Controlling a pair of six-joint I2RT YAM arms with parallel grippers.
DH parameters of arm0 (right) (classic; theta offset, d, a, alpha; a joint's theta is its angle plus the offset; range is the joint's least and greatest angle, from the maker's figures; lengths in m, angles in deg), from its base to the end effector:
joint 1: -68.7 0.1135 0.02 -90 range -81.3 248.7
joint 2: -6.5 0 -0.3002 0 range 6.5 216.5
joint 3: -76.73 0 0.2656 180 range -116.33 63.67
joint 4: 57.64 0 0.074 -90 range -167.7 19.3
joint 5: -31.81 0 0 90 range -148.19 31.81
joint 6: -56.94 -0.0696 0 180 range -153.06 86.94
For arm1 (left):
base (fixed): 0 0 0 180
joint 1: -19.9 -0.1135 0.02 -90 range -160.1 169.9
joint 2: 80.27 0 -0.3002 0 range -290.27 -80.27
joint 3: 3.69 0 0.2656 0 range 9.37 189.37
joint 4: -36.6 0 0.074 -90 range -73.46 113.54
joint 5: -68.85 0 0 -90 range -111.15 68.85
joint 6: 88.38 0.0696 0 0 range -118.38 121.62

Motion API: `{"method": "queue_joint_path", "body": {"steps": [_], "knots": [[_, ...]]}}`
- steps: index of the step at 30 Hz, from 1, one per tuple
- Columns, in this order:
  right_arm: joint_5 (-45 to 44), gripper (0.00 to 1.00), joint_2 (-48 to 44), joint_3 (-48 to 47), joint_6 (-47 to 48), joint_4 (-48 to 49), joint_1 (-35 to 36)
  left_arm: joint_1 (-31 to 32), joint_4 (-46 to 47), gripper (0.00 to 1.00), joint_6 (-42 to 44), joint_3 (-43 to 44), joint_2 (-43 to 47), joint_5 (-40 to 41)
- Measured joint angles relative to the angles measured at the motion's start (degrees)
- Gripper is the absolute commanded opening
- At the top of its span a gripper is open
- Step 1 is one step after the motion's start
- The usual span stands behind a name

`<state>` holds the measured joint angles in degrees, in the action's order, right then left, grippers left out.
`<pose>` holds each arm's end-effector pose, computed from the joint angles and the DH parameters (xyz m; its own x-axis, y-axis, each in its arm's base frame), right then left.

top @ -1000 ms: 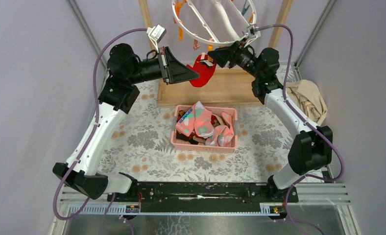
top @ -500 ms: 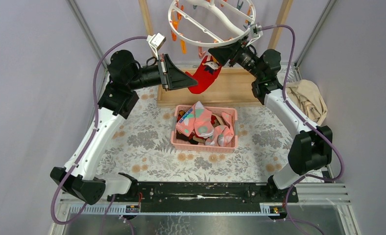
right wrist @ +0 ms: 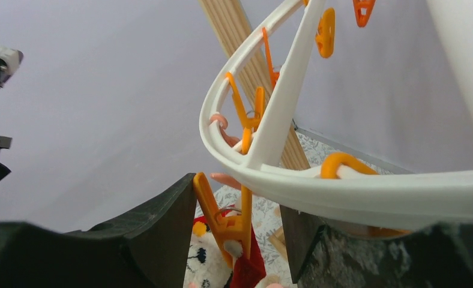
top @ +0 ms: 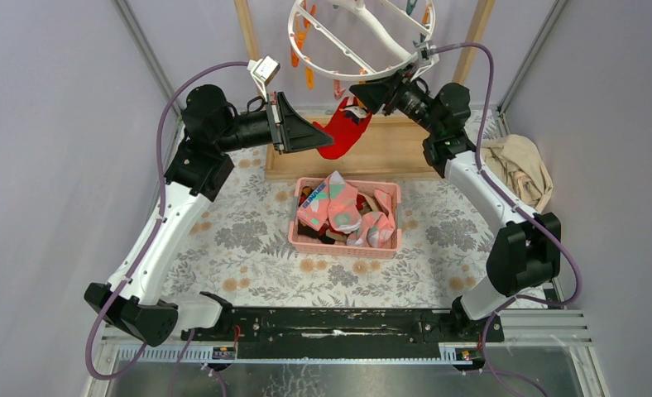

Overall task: Remove the socks clipped to the hanger
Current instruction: Remove the sock from the hanger.

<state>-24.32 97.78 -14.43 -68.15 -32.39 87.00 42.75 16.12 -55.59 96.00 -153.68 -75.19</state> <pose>0.3786 0.1661 0.4690 -0.0953 0.4712 -0.8769 -0.8371 0.4387 0.3268 0.2423 -0.1633 0.5304 -0.7651 -0.2133 -0.6076 0.6037 0.0907 -0.7921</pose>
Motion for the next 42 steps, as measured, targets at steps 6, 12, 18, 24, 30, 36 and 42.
{"method": "queue_joint_path", "body": {"steps": [6,12,18,24,30,36,42], "knots": [[-1.5,0.52,-0.7,-0.2,4.1,-4.9,1.6,0.0,0.0,0.07,0.2,0.0,0.0,0.0],[-2.2,0.49,-1.1,-0.9,6.2,-7.3,1.9,0.0,0.0,0.07,0.3,0.0,0.0,0.0],[-3.2,0.46,-1.2,-2.2,7.1,-9.0,1.9,0.0,-0.1,0.07,0.5,-0.1,0.0,0.0],[-3.3,0.24,-1.2,-2.8,8.0,-9.8,1.9,0.0,-0.3,0.07,1.0,-1.1,0.3,0.0],[-3.2,0.14,-1.2,-3.2,8.3,-9.9,1.9,0.0,-1.2,0.07,2.0,-2.1,1.0,0.0],[-3.2,0.12,-1.3,-3.4,8.3,-9.9,1.9,0.0,-3.0,0.07,3.1,-3.3,1.9,0.1],[-3.3,0.38,-1.9,-3.4,8.3,-10.7,1.9,0.0,-5.5,0.06,5.3,-5.2,3.1,0.5]]}}
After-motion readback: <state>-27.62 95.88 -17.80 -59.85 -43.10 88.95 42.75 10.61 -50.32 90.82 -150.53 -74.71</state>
